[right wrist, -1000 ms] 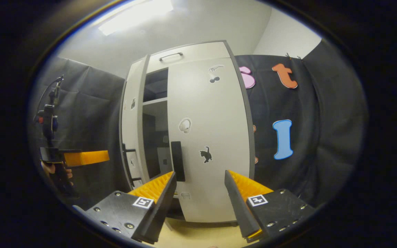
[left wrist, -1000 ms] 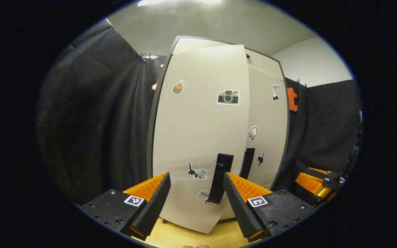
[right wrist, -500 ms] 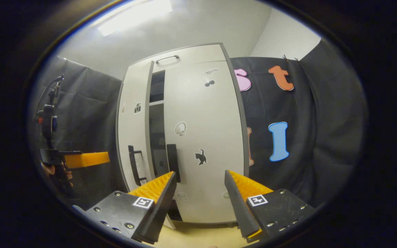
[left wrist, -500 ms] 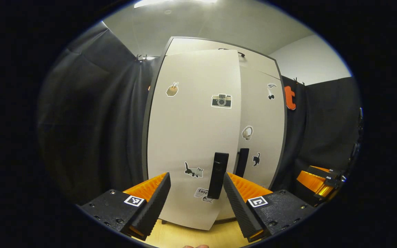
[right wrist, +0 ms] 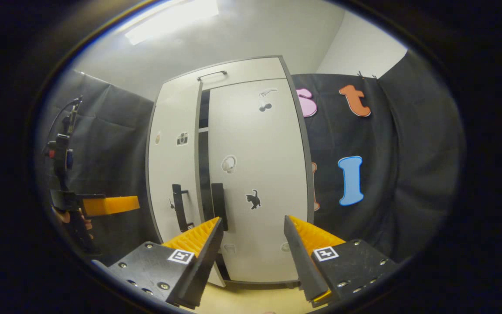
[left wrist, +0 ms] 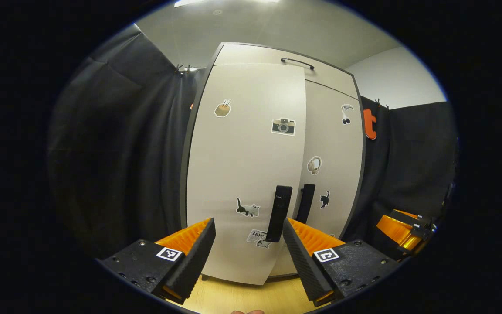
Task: Grab one shoe with the right hand and put it into the shoe cabinet, grab the other shoe with the left hand and put it into the shoe cabinet; then close the right door with the right hand and the left door with the left hand.
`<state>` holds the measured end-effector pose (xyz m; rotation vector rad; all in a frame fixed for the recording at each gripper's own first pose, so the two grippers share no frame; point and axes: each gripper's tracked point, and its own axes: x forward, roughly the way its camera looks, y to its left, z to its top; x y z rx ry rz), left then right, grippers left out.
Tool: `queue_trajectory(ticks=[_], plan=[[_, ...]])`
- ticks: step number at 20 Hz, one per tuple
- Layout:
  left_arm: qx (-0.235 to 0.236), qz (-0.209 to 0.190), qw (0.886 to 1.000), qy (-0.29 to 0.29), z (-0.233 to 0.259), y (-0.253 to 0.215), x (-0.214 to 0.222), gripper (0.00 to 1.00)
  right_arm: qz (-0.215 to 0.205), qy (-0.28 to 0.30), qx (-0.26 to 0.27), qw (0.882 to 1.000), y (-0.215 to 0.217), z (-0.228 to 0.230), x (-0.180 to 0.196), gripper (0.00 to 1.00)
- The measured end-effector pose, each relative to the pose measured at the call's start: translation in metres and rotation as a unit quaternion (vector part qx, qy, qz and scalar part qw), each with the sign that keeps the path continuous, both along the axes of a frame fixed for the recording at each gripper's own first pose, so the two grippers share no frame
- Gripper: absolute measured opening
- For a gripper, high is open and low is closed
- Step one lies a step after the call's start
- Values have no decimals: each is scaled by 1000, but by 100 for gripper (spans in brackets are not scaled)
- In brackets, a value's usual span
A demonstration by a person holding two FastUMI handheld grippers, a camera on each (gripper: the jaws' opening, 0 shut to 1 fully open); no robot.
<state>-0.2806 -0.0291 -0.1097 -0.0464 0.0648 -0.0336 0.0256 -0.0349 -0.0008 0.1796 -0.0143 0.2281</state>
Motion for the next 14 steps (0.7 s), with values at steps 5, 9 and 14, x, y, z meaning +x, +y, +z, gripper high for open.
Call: queue_trajectory(ticks=[5, 9, 14], plan=[[-2, 2, 1000, 1, 1, 3, -2, 94, -1, 0, 0, 1000, 3, -1, 1, 84], [-2, 7, 1000, 1, 0, 7, 1, 94, -2, 0, -2, 1000, 4, 0, 1, 84], [-5, 11, 1000, 3, -1, 11, 2, 94, -3, 0, -4, 1000, 7, 0, 2, 84]])
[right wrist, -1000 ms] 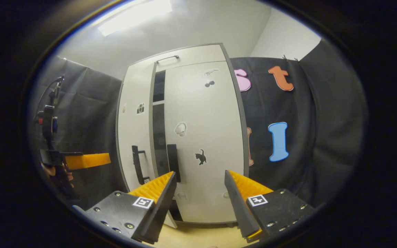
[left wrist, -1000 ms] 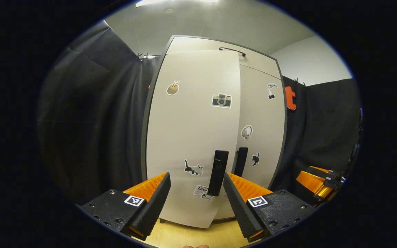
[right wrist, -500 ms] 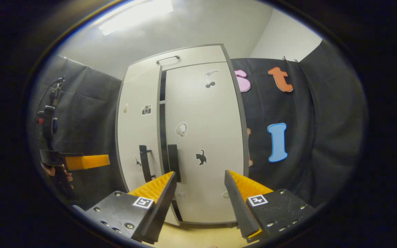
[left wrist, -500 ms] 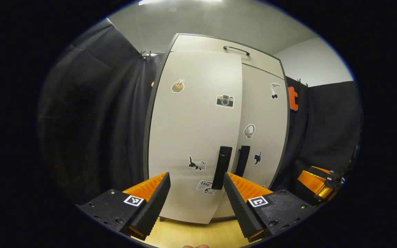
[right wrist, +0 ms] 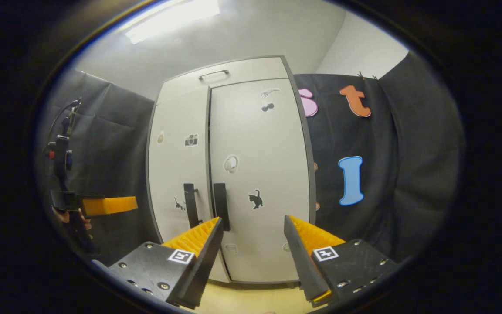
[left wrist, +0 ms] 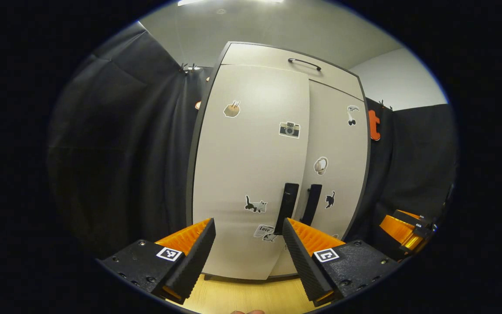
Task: Grab one shoe with the right hand and put it into the shoe cabinet, grab the other shoe with the left hand and put it into the shoe cabinet; then close the right door with the right hand and the left door with the left hand.
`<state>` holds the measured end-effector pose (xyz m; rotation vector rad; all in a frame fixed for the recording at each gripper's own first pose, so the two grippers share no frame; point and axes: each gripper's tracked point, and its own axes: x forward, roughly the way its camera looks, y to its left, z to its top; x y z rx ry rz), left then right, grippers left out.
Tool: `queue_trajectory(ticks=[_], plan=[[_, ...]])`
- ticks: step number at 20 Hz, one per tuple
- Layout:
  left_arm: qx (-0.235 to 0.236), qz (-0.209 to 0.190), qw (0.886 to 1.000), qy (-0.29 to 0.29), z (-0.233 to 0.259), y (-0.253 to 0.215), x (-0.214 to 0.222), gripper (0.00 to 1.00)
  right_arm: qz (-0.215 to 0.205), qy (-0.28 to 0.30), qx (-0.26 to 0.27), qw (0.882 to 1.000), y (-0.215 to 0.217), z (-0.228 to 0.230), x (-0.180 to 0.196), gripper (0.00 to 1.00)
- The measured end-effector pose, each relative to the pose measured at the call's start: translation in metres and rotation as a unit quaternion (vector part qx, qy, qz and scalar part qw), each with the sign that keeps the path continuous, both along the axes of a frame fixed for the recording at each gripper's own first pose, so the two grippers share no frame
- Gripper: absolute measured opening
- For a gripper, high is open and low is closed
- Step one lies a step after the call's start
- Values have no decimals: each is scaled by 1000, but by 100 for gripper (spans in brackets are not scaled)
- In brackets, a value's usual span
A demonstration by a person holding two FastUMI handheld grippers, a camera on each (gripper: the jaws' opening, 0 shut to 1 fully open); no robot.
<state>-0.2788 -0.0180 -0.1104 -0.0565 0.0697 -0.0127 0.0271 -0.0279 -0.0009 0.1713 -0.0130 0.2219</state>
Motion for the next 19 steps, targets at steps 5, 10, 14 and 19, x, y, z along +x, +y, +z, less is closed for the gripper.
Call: queue_trajectory(ticks=[5, 10, 14, 19], plan=[[6, -1, 1000, 1, 0, 2, 0, 94, -12, 2, -2, 1000, -2, 1, 0, 84], [-3, -22, 1000, -2, 1, -1, 6, 94, -35, -4, 2, 999, -9, 9, -1, 84], [2, -34, 999, -3, 0, 4, 17, 94, -51, -8, 1, 999, -9, 11, -9, 84], [13, -70, 997, -1, -5, -10, 27, 94, -76, -10, -6, 997, -10, 8, -23, 84]])
